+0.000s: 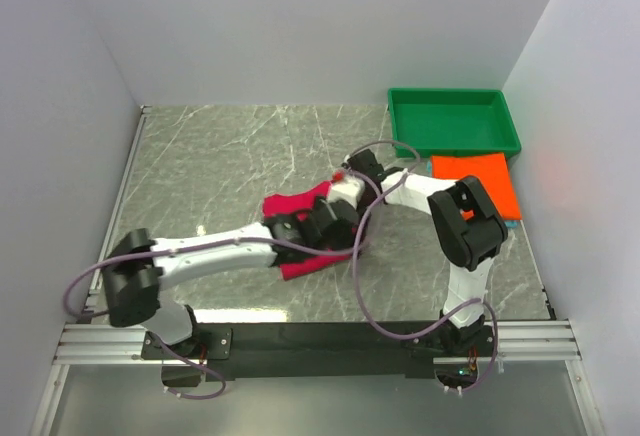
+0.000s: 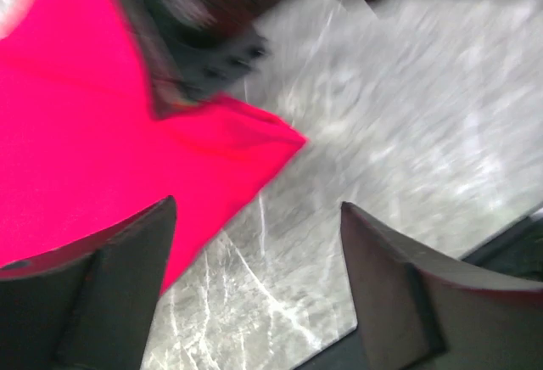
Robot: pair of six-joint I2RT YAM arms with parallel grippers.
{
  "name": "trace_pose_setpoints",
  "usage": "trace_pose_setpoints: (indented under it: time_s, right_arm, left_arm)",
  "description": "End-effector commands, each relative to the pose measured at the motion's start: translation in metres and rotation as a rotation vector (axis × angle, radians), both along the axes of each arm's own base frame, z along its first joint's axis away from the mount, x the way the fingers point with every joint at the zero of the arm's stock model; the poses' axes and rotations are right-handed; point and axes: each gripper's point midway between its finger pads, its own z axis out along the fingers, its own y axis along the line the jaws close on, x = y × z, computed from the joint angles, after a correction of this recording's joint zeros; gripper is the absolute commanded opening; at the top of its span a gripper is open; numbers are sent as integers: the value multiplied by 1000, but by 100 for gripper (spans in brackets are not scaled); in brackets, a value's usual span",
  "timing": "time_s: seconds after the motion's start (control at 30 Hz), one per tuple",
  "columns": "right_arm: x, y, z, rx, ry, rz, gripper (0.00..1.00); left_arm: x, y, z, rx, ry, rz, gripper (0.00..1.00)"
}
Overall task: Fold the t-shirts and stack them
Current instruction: Neatly place the folded tshirt to the corner
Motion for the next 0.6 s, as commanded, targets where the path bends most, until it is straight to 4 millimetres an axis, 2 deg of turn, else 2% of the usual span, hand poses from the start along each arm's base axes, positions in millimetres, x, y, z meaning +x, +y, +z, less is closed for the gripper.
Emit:
trace_pose_setpoints:
  time_s: [0.0,0.07,0.1,0.13,0.17,0.2,0.27,0.3,0.33,0.37,0.4,0.43,0.47,0.53,0.57]
  right_arm:
    - [18,-60,16,-252,-105,-7,0]
    - [29,-81,26,-354,-153,-29,0]
    - [24,-94,28,-410,-137,-21,0]
    - [28,-106,32,-447,-142,-37,0]
    - [37,-119,42,-504,-180,-67,0]
    - [36,-130,47,-547,-175,-65,0]
    - [47,-150,62,-607,-203,-106,0]
    - [46,-164,66,-665,-200,-115,0]
    - [50,-176,70,-693,-197,-137,0]
    - [54,-183,78,-716,-210,-153,0]
    - [54,-196,82,-767,-206,-167,0]
    - [56,-204,87,-785,-207,-181,0]
    - [62,-214,96,-802,-221,-212,0]
    - [68,-232,109,-846,-232,-253,0]
    - [69,-235,113,-860,-240,-255,0]
  left_arm:
    - [19,14,76,-198,11,45,84]
    - [33,31,92,-238,22,68,87]
    - [53,52,98,-260,31,111,88]
    - [61,72,111,-274,11,144,88]
    - [71,92,113,-267,-1,190,94]
    - [97,129,117,-263,-26,297,97]
    - [111,173,121,-236,-49,374,99]
    - [126,212,123,-226,-72,466,99]
    - [130,230,114,-215,-63,505,99]
    - [138,259,109,-208,-73,594,99]
    - [139,273,109,-221,-96,648,99]
    - [140,283,100,-224,-90,682,99]
    - [136,295,77,-211,-49,719,99]
    - [137,339,53,-257,38,815,100]
    - [136,338,46,-255,59,814,99]
